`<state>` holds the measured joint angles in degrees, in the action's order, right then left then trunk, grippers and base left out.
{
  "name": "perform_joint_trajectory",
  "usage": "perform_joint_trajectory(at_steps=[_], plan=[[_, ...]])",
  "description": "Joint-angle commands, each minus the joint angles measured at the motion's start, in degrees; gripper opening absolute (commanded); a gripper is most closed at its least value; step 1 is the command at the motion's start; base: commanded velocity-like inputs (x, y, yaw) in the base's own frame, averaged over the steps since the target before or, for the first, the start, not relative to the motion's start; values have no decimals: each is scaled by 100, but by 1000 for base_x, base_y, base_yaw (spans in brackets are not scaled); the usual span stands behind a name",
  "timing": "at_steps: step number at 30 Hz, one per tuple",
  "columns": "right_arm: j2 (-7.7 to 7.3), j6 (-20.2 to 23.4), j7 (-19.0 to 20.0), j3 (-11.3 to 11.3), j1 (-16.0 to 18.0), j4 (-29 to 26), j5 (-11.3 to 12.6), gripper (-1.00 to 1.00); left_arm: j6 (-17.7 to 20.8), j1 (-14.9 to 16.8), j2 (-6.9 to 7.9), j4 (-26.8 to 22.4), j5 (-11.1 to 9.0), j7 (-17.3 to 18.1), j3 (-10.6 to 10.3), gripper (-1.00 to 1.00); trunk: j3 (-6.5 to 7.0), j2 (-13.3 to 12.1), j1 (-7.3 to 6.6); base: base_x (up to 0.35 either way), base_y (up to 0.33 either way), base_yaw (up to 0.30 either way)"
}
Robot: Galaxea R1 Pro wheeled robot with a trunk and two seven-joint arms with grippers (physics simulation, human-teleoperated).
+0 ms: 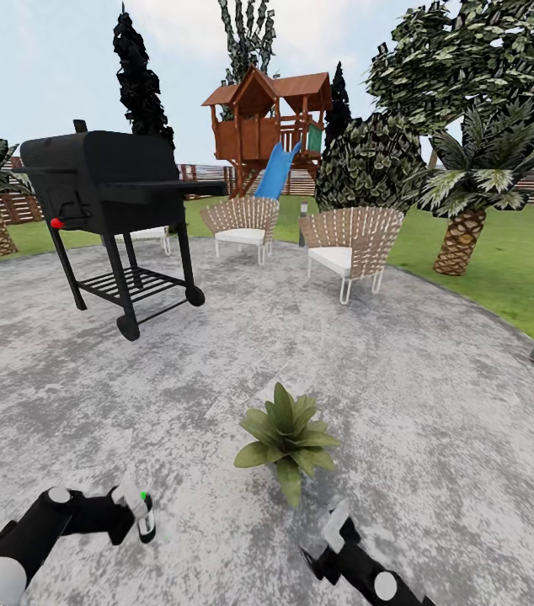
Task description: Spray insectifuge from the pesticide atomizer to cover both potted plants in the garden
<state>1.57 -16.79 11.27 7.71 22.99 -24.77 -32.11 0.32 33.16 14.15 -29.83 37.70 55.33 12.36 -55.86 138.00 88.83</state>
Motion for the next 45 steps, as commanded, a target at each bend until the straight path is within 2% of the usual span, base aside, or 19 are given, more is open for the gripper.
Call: perform_joint_trajectory(at_steps=[1,4,6,7,9,10,11,12,15,18,19,21,25,26,30,36,41,44,45], plan=[[5,-17,-240,-13,4,166,-25,100,163,6,-9,-17,38,28,74,-100,-5,2,-1,0,0,0],[22,-20,-1554,-15,4,937,238,100,971,26,-40,-64,32,4,159,-100,-5,2,-1,0,0,0],[29,-24,-2171,-15,4,1295,576,100,1344,40,-105,-74,53,-1,173,-100,-5,2,-1,0,0,0],[27,-25,-2352,-15,4,1432,808,100,1475,46,-130,-76,63,-2,175,-100,-5,2,-1,0,0,0],[14,-26,-2542,-16,4,1612,1379,100,1649,55,-157,-77,75,-2,179,-100,-5,2,-1,0,0,0],[-9,-26,-2609,-16,1,1680,1839,100,1738,62,-166,-76,81,3,179,-100,-5,2,-1,0,0,0],[-17,-26,-2624,-15,0,1695,1987,100,1771,63,-168,-76,81,7,179,-100,-5,2,-1,0,0,0],[-50,-26,-2652,-15,-2,1721,2392,100,1915,65,-178,-76,73,17,179,-100,-5,2,-1,0,0,0],[-223,-26,-2658,-9,-4,1742,2964,100,2472,68,-265,-82,68,28,110,-100,-5,2,-1,0,0,0],[-301,-26,-2652,-7,-4,1745,3078,100,2707,68,-339,-87,71,29,-11,-100,-5,2,-1,0,0,0],[-334,-26,-2649,-7,-5,1742,3125,100,2818,68,-387,-90,76,31,-218,-100,-5,2,-1,0,0,0],[-349,-26,-2645,-10,-5,1740,3145,100,2872,70,-408,-92,78,33,-476,-100,-5,2,-1,0,0,0],[-357,-26,-2647,-14,-5,1719,3161,100,2990,75,-423,-96,75,38,-722,-100,-5,2,-1,0,0,0],[-351,-26,-2652,-20,-5,1710,3165,100,3164,76,-448,-104,76,35,-781,-100,-5,2,-1,85,0,0],[-348,-26,-2661,-23,-5,1712,3205,100,3383,77,-483,-177,88,32,-814,-100,-5,2,-1,227,0,0],[-358,-19,-2664,-16,-5,1725,3505,100,3469,111,-499,-290,95,31,-825,-100,-5,2,-1,322,0,-117],[-349,-20,-2657,-5,-5,1736,3556,100,3811,179,-507,-438,81,31,-831,-100,-5,2,-1,336,0,-250],[-333,-18,-2650,0,-5,1744,3561,100,3886,205,-509,-577,76,31,-831,-100,-5,2,-1,337,0,-263],[-314,-17,-2656,2,-5,1747,3563,100,3991,217,-401,-664,107,684,-1612,-100,-5,2,-1,3,0,-19]])
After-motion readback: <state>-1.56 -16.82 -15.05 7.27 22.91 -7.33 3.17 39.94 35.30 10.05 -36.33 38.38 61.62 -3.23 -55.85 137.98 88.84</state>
